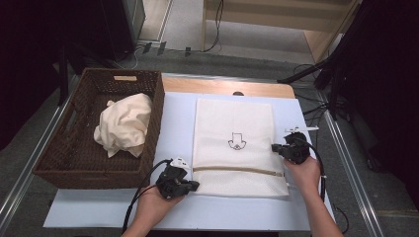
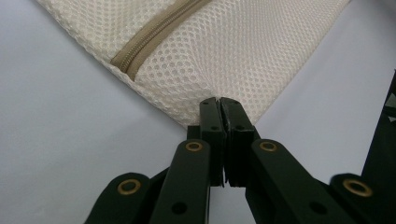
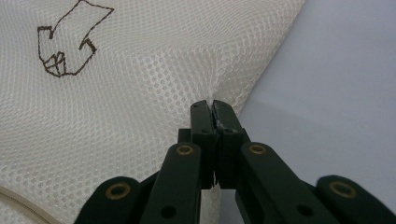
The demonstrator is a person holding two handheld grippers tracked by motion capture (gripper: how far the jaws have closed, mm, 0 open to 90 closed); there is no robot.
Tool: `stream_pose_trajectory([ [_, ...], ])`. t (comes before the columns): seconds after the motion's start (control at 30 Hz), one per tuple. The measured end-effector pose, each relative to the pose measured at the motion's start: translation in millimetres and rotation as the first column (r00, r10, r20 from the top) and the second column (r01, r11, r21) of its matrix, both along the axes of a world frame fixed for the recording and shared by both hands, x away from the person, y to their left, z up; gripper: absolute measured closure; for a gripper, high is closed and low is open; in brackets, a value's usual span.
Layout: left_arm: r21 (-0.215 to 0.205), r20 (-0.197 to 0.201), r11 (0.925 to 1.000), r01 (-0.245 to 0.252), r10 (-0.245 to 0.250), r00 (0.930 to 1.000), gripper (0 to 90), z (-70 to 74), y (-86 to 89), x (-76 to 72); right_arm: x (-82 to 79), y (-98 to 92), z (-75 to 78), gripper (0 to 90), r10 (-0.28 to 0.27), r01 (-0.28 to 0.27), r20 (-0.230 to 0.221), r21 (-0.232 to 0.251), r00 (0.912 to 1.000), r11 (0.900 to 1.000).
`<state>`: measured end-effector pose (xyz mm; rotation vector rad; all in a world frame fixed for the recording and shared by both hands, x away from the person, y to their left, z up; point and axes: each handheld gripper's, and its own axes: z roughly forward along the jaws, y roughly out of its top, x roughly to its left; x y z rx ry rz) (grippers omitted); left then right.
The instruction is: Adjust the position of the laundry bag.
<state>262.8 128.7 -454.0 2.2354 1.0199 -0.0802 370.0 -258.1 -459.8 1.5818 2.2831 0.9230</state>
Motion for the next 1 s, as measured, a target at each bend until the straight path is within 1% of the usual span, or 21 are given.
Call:
stream_pose_trajectory([
  [0.13, -0.014, -0.005, 0.9999, -0.006, 0.006, 1.0000, 88.5, -0.4, -1.5, -0.3, 4.1, 1.0, -1.7, 89.3, 0.008, -0.008, -0.001, -0.004, 1.0000, 1.000],
  [0.23, -0.012, -0.004, 0.9999, 0.002, -0.002, 1.0000, 88.5, -0.4, -1.9, -2.2, 6.9, 1.0, -3.0, 89.3, 0.010, -0.010, 0.003, 0.008, 0.9999, 1.000],
  [0.37, -0.026, -0.014, 0.9996, -0.007, 0.006, 0.9999, 88.5, -1.4, -1.1, -1.4, 7.8, -0.6, -3.8, 88.8, 0.010, -0.010, -0.002, 0.023, 0.9999, 1.000],
  [0.43, -0.026, -0.016, 0.9997, 0.002, -0.003, 0.9999, 87.9, -1.0, -0.8, -0.7, 7.5, -1.2, -4.1, 87.6, 0.004, -0.004, -0.004, 0.029, 1.0000, 1.000],
  [0.47, -0.031, -0.023, 0.9995, 0.004, -0.005, 0.9997, 86.7, -0.2, -0.4, -0.2, 7.7, -1.8, -4.5, 84.5, 0.007, -0.007, -0.007, 0.033, 1.0000, 0.999],
  [0.53, -0.049, -0.030, 0.9988, -0.004, 0.003, 0.9995, 80.3, 3.3, 1.2, -0.3, 7.2, -3.1, -4.3, 76.2, 0.004, -0.004, -0.014, 0.037, 0.9999, 0.999],
  [0.57, -0.053, -0.024, 0.9986, -0.008, 0.006, 0.9997, 77.7, 6.2, 2.0, -0.7, 6.8, -4.1, -3.7, 71.8, 0.006, -0.005, -0.018, 0.042, 0.9998, 0.999],
  [0.63, -0.064, 0.004, 0.9980, 0.002, -0.002, 1.0000, 72.7, 12.8, 3.3, -2.4, 4.4, -5.2, -2.0, 65.1, 0.008, -0.007, -0.016, 0.041, 0.9998, 0.999],
  [0.67, -0.073, 0.009, 0.9973, 0.003, -0.002, 1.0000, 70.0, 15.4, 3.2, -3.0, 2.7, -5.4, -0.6, 63.5, 0.009, -0.008, -0.017, 0.038, 0.9998, 0.999],
  [0.7, -0.076, 0.009, 0.9970, 0.011, -0.010, 0.9999, 67.6, 17.8, 3.3, -3.1, 0.8, -6.5, 1.0, 61.3, 0.013, -0.013, -0.006, 0.038, 0.9999, 0.999],
  [0.73, -0.079, 0.005, 0.9967, 0.017, -0.017, 0.9998, 63.4, 19.5, 2.6, -3.3, -1.5, -7.7, 2.9, 60.4, 0.012, -0.012, 0.001, 0.041, 0.9999, 0.999],
  [0.77, -0.068, 0.009, 0.9973, 0.027, -0.027, 0.9996, 59.0, 21.0, 2.0, -3.5, -3.8, -8.9, 4.9, 60.2, 0.015, -0.016, 0.008, 0.049, 0.9998, 0.999],
  [0.8, -0.068, 0.007, 0.9969, 0.039, -0.038, 0.9992, 54.7, 21.9, 1.3, -3.9, -6.2, -10.1, 6.7, 59.4, 0.020, -0.020, 0.014, 0.058, 0.9997, 0.998],
  [0.83, -0.060, 0.012, 0.9971, 0.047, -0.047, 0.9988, 50.8, 23.3, 0.9, -4.3, -8.7, -10.9, 8.8, 58.9, 0.019, -0.020, 0.013, 0.063, 0.9997, 0.998],
  [0.87, -0.063, 0.024, 0.9968, 0.049, -0.047, 0.9986, 48.7, 24.4, 0.4, -5.2, -11.4, -11.6, 10.6, 58.0, 0.021, -0.022, 0.017, 0.067, 0.9996, 0.997],
  [0.9, -0.067, 0.025, 0.9962, 0.055, -0.053, 0.9983, 46.7, 25.9, -0.2, -5.4, -14.3, -12.5, 12.4, 57.3, 0.022, -0.023, 0.021, 0.071, 0.9995, 0.997],
  [0.97, -0.062, 0.032, 0.9953, 0.074, -0.072, 0.9969, 44.8, 28.9, -0.7, -4.6, -20.4, -14.0, 15.7, 55.6, 0.025, -0.027, 0.028, 0.087, 0.9993, 0.996],
  [1.0, -0.053, 0.044, 0.9951, 0.083, -0.080, 0.9958, 43.9, 30.3, -0.7, -4.0, -23.7, -14.4, 17.2, 54.9, 0.031, -0.034, 0.032, 0.096, 0.9990, 0.995],
])
